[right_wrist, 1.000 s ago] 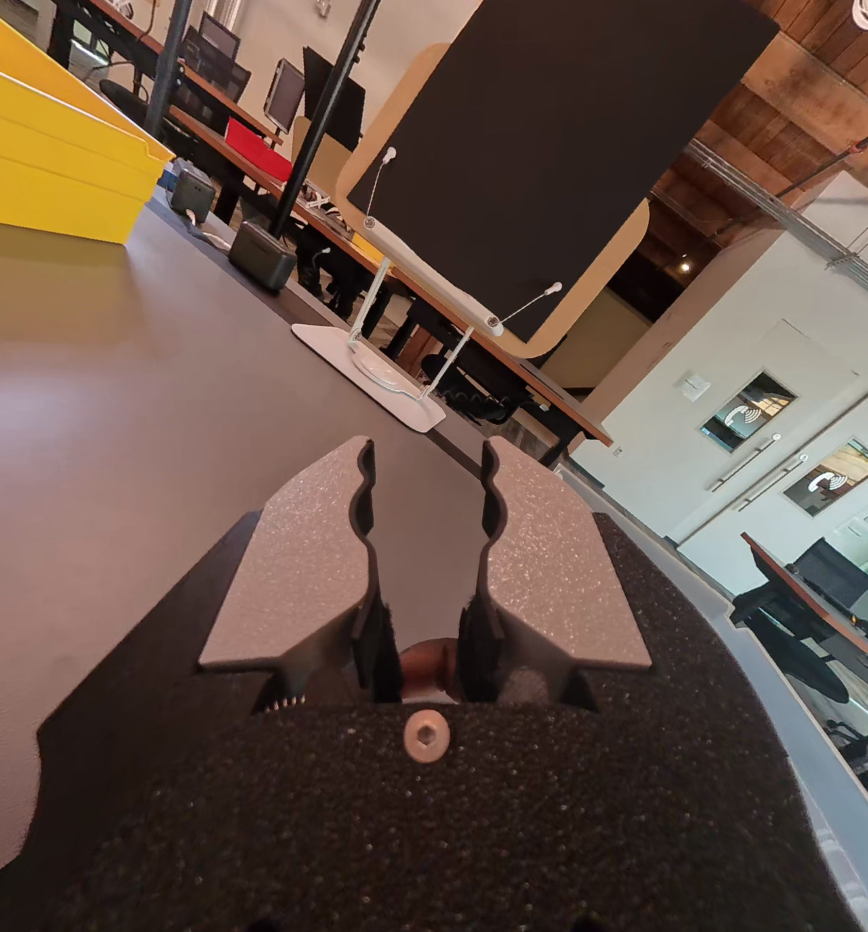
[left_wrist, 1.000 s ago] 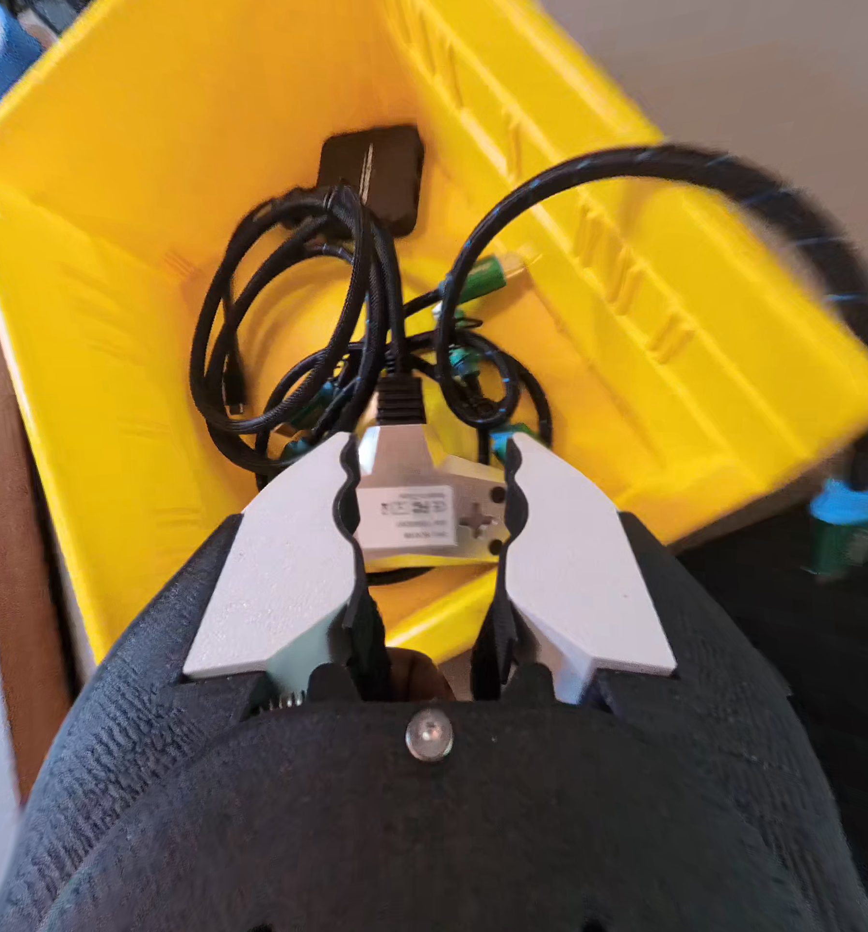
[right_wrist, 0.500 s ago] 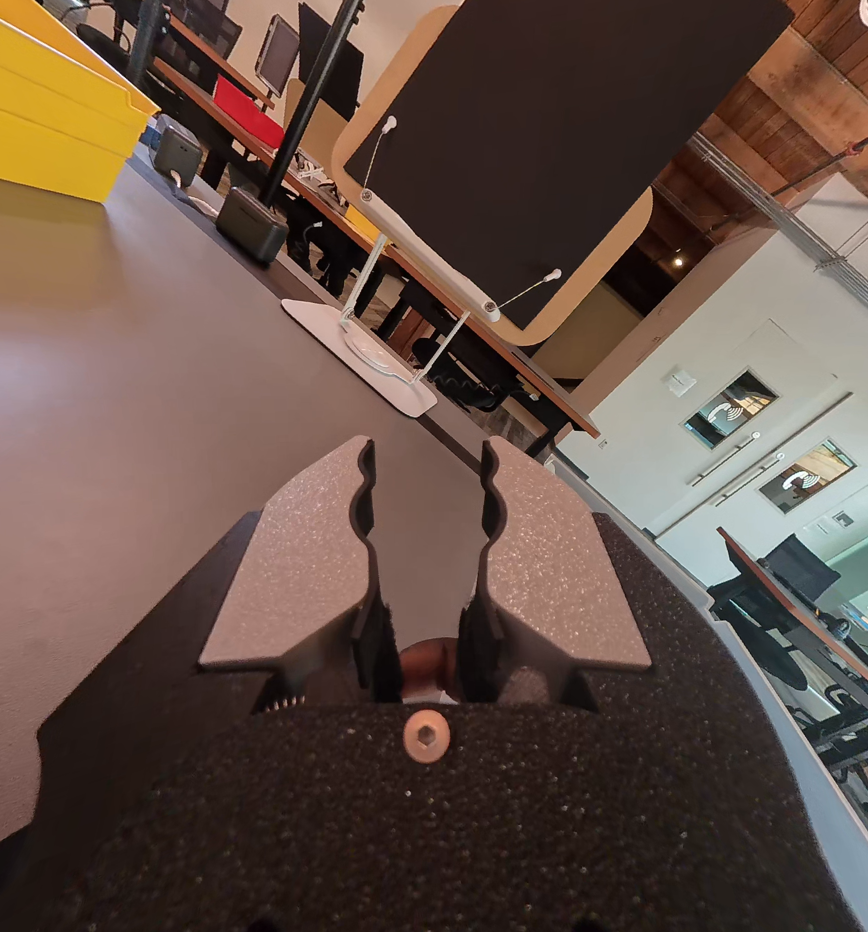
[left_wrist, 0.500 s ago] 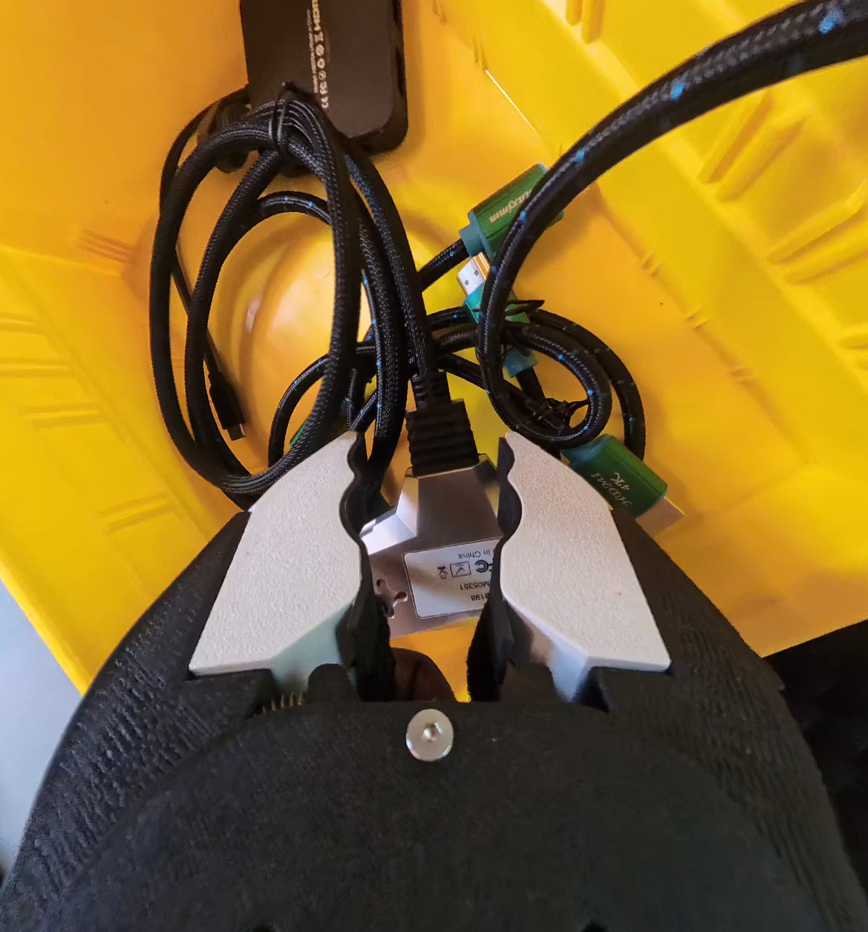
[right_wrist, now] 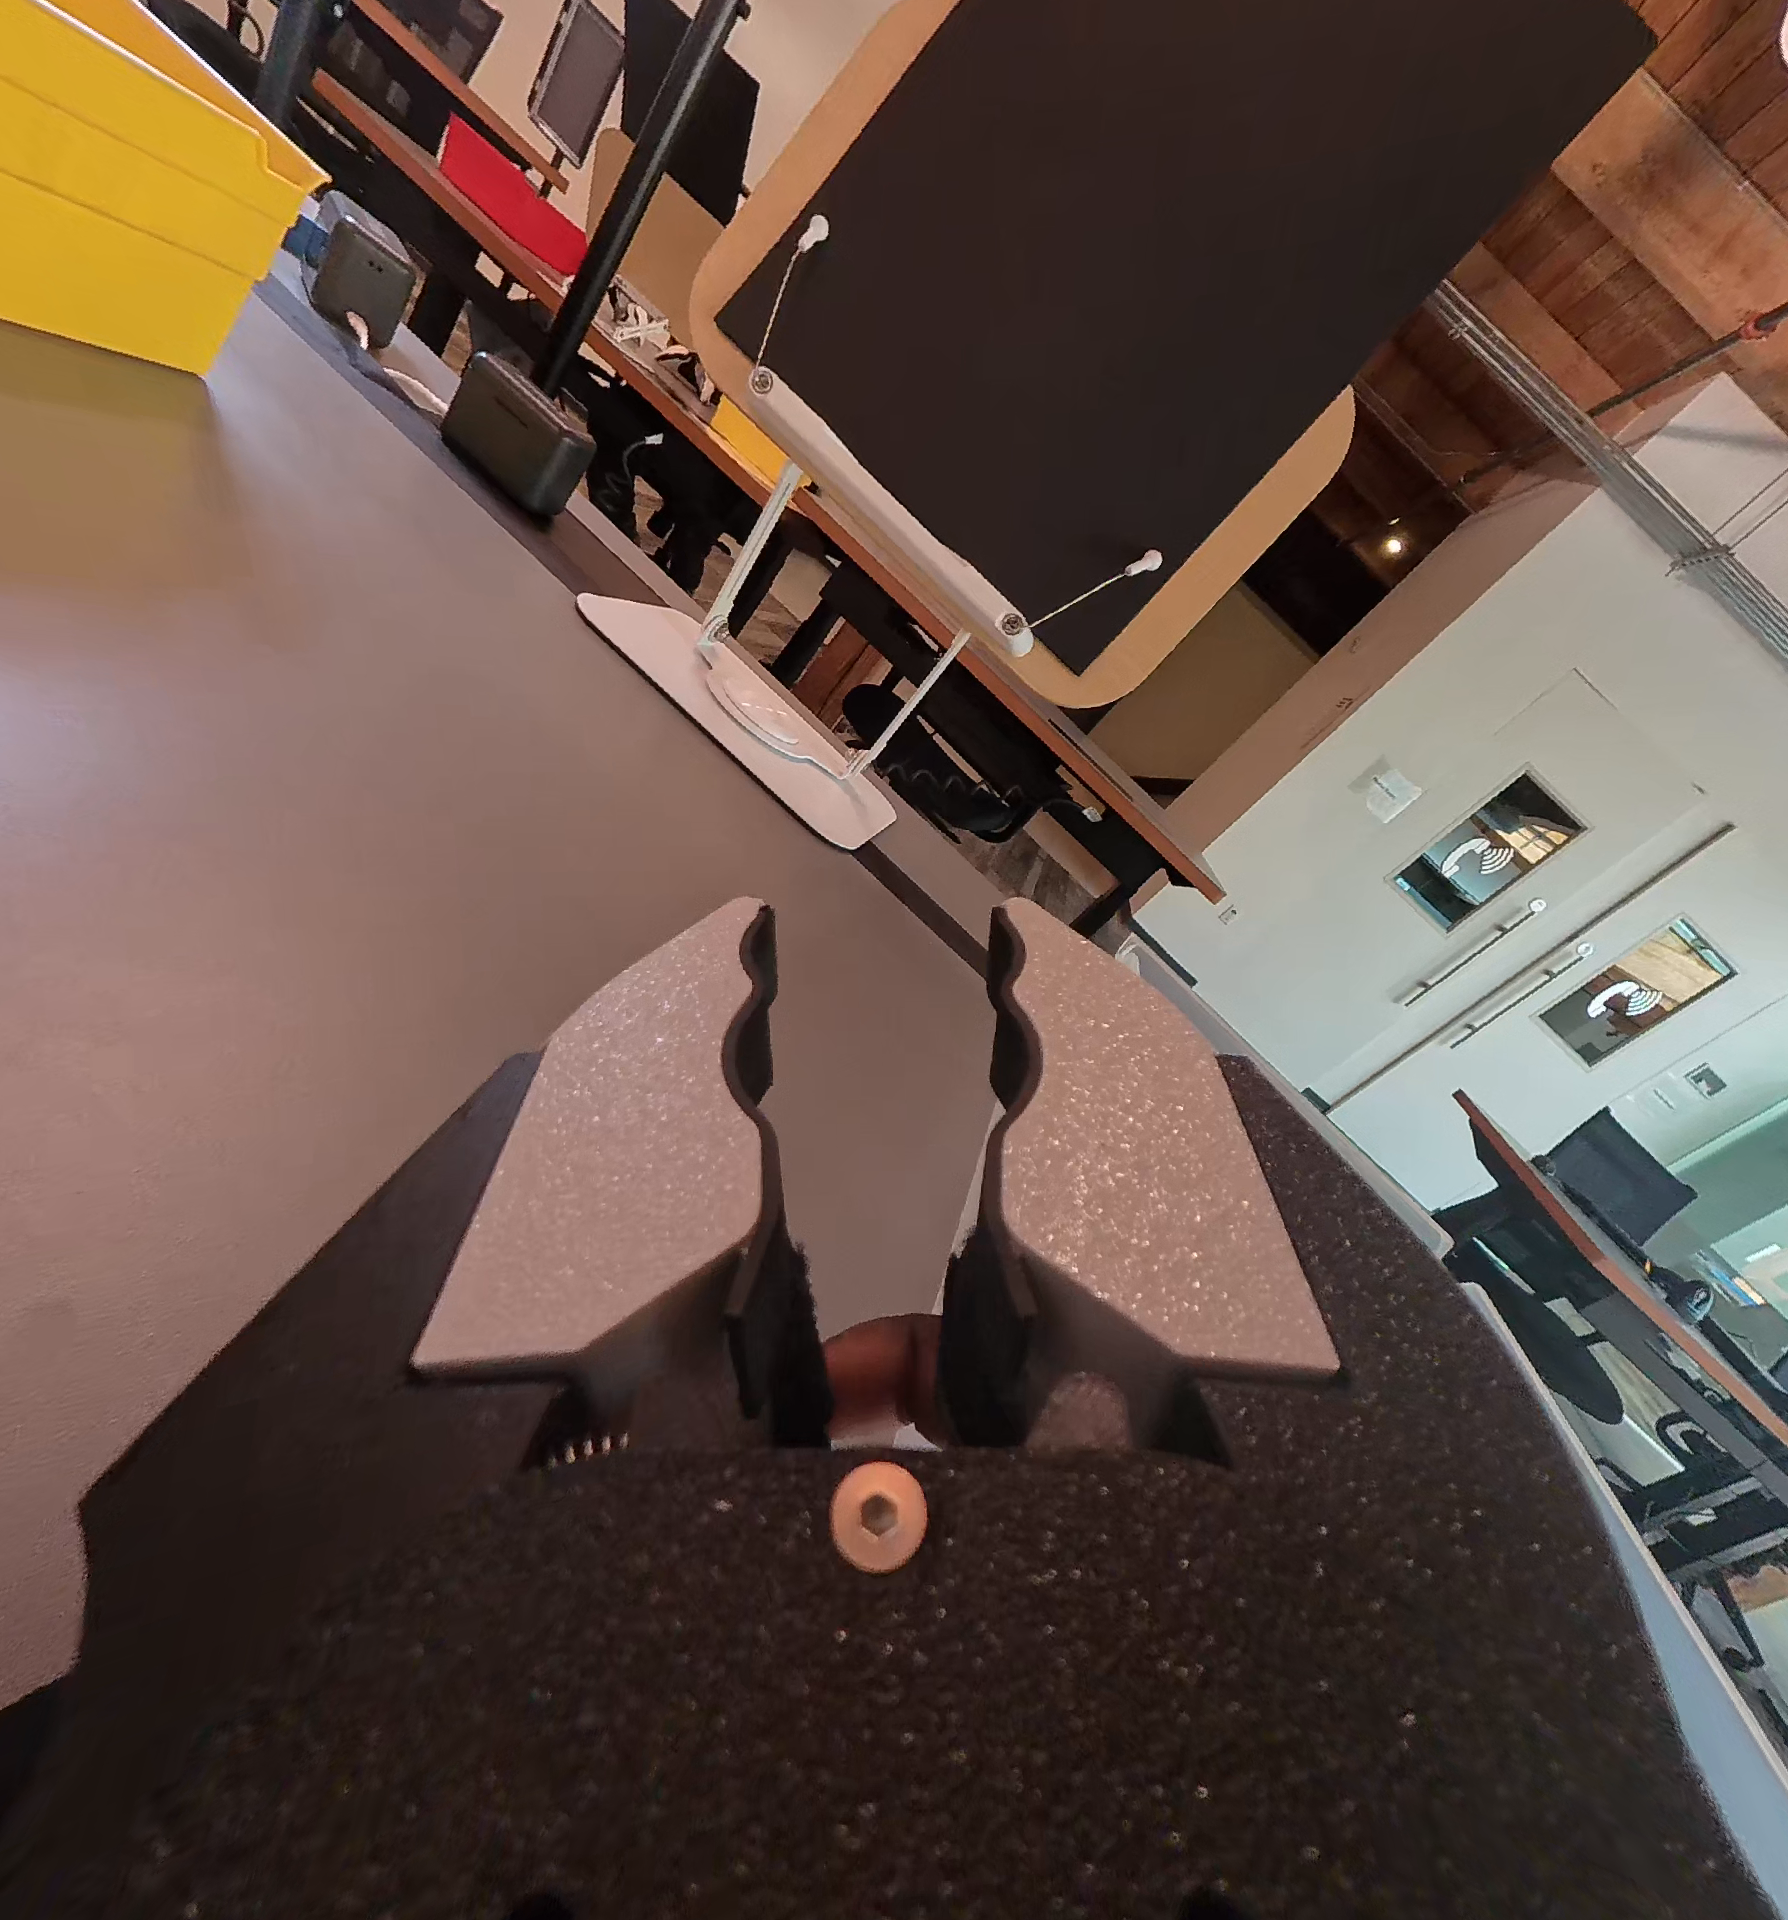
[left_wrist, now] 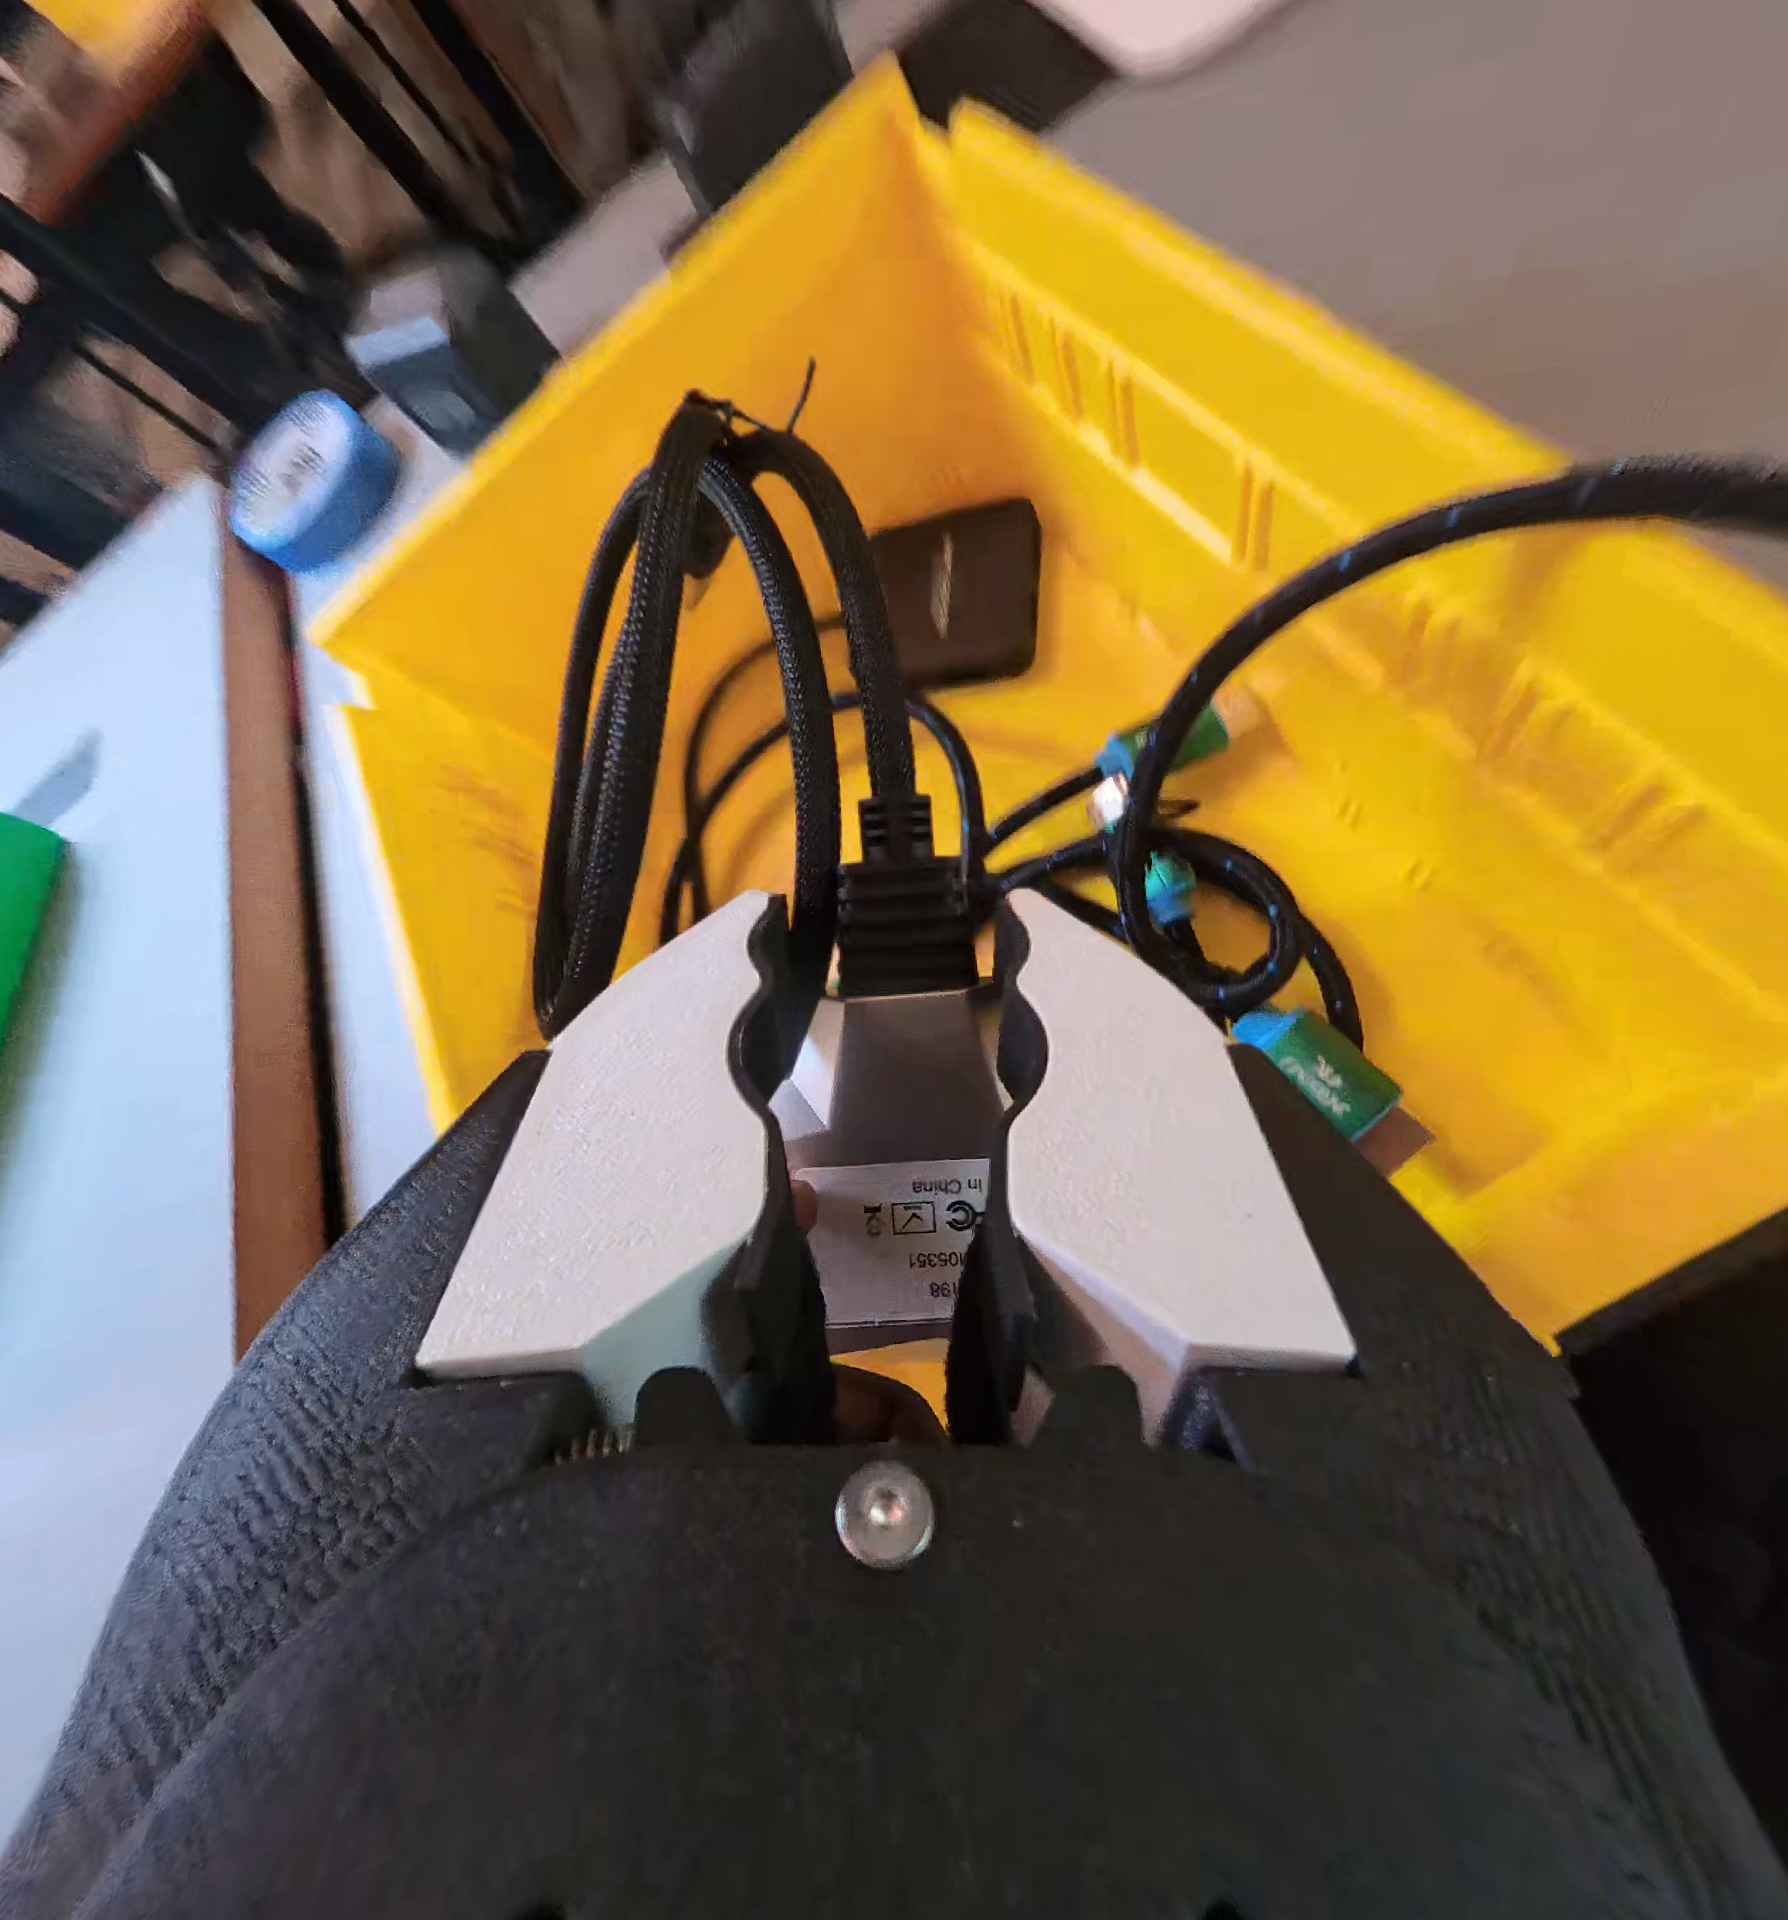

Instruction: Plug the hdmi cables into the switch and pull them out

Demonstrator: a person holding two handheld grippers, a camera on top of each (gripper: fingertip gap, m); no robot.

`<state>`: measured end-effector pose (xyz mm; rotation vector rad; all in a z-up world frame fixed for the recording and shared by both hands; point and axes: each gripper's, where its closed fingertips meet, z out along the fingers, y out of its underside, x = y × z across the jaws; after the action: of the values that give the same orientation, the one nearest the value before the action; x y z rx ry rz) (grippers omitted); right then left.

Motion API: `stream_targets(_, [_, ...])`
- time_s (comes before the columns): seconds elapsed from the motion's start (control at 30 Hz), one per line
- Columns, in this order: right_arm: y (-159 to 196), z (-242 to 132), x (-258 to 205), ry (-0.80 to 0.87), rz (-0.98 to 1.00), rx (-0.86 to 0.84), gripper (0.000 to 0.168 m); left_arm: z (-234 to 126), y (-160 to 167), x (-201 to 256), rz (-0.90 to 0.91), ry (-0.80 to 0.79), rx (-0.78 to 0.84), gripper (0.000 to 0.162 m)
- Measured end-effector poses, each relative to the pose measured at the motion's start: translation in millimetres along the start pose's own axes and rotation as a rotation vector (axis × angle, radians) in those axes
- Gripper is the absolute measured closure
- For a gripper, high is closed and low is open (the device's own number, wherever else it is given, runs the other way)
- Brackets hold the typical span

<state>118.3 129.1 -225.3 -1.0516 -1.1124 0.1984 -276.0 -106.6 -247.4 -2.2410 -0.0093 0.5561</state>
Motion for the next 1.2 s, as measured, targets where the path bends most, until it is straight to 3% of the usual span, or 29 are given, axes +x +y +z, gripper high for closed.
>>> stream_targets(0.13, [-0.6,0.0,-0.9,-0.002,-0.008,0.002,0.129,-40.5,-45.2,-11.8,-0.089,-0.047,0.332,0.125])
stream_targets(0.27, [-0.7,0.3,-2.3,-0.010,-0.011,0.002,0.129,-88.4,-88.8,-1.2,-0.133,0.034,0.644,0.125])
stream_targets(0.4, [-4.6,0.2,-6.9,-0.038,-0.011,0.016,0.129,-120.4,-119.7,37.1,-0.177,0.239,0.802,0.125])
stream_targets(0.5, [-30.6,-4.6,-25.2,-0.172,0.077,0.129,0.129,-138.0,-139.5,74.8,-0.246,0.459,0.897,0.125])
stream_targets(0.6, [-89.5,-26.2,-63.3,-0.468,0.272,0.387,0.124,-150.7,-157.3,112.2,-0.365,0.700,0.965,0.125])
stream_targets(0.67, [-129.6,-40.8,-81.1,-0.575,0.353,0.550,0.114,-157.6,-168.5,135.0,-0.473,0.879,1.003,0.126])
stream_targets(0.8, [-181.2,-53.4,-117.7,-0.661,0.300,0.694,0.087,-168.1,-187.4,170.1,-0.742,1.244,1.058,0.126])
stream_targets(0.9, [-192.2,-40.9,-128.5,-0.588,0.136,0.678,0.078,-167.9,-195.0,197.7,-0.864,1.457,1.023,0.126])
stream_targets(1.0, [-193.1,-31.6,-125.8,-0.516,-0.004,0.670,0.085,-158.6,-198.3,227.9,-0.874,1.510,0.947,0.126])
stream_targets(1.07, [-192.0,-32.2,-128.8,-0.583,0.036,0.650,0.087,-153.1,-198.3,240.7,-0.876,1.534,0.901,0.126])
stream_targets(1.13, [-184.5,-28.7,-123.0,-0.588,0.104,0.609,0.108,-146.1,-197.7,243.5,-0.896,1.536,0.860,0.125])
stream_targets(1.2, [-180.4,-31.8,-123.8,-0.611,0.167,0.614,0.108,-142.6,-197.1,249.6,-0.869,1.527,0.823,0.123])
